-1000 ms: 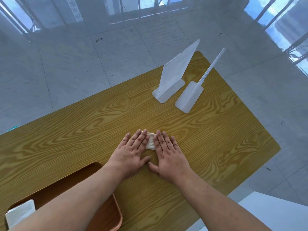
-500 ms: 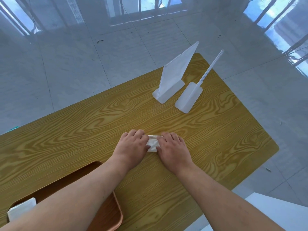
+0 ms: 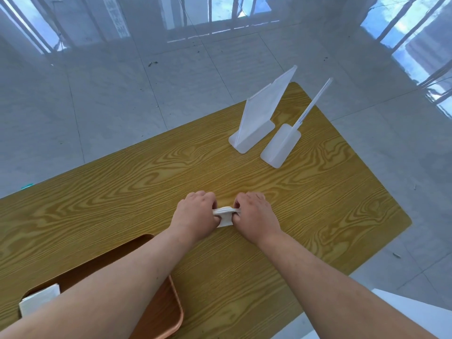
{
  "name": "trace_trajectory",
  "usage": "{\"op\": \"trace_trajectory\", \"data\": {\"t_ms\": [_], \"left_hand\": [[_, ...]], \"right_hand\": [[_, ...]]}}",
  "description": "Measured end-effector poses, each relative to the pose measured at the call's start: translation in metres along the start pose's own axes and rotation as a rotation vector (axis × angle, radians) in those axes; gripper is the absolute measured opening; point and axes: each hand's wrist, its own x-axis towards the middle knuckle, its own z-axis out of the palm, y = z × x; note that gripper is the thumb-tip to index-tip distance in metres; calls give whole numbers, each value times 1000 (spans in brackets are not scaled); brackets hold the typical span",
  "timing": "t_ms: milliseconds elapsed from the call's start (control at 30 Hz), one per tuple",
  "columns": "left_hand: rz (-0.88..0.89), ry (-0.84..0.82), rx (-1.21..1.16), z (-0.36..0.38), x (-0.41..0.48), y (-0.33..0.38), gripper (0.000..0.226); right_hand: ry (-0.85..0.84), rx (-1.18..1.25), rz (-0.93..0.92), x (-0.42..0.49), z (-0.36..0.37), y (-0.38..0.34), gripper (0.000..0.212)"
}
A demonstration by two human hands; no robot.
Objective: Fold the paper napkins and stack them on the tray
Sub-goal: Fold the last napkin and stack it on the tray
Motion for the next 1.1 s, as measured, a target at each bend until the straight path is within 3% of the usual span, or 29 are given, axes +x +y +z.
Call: {"op": "trace_trajectory", "data": {"t_ms": [133, 300, 367, 467, 533, 600, 667, 733, 1100], "left_hand": [[-36, 2, -80, -7, -10, -8, 44], [-49, -8, -264, -24, -23, -29, 79], [-76, -34, -371, -35, -28, -39, 72], [-148, -56, -483, -49, -40, -56, 29], [-201, -14, -548, -53, -51, -70, 10], [-271, 37, -687, -53, -64, -85, 12], [-341, 69, -816, -51, -77, -101, 13], [-393, 84, -900, -50, -91, -116, 12], [-581, 161, -1080, -42, -161, -202, 10]], "right_hand": [[-9, 226, -21, -1, -6, -14, 17], [-44, 366, -80, -4, -7, -47, 47], [-42, 357, -129, -4, -6, -62, 52], [-11, 379, -136, -3, -2, -85, 58], [30, 504, -36, -3, 2, -102, 59], [-6, 737, 143, -2, 7, -120, 52], [-172, 936, 300, -2, 15, -141, 34], [-321, 1005, 344, -5, 25, -161, 22], [-422, 860, 303, -10, 77, -234, 11]]}}
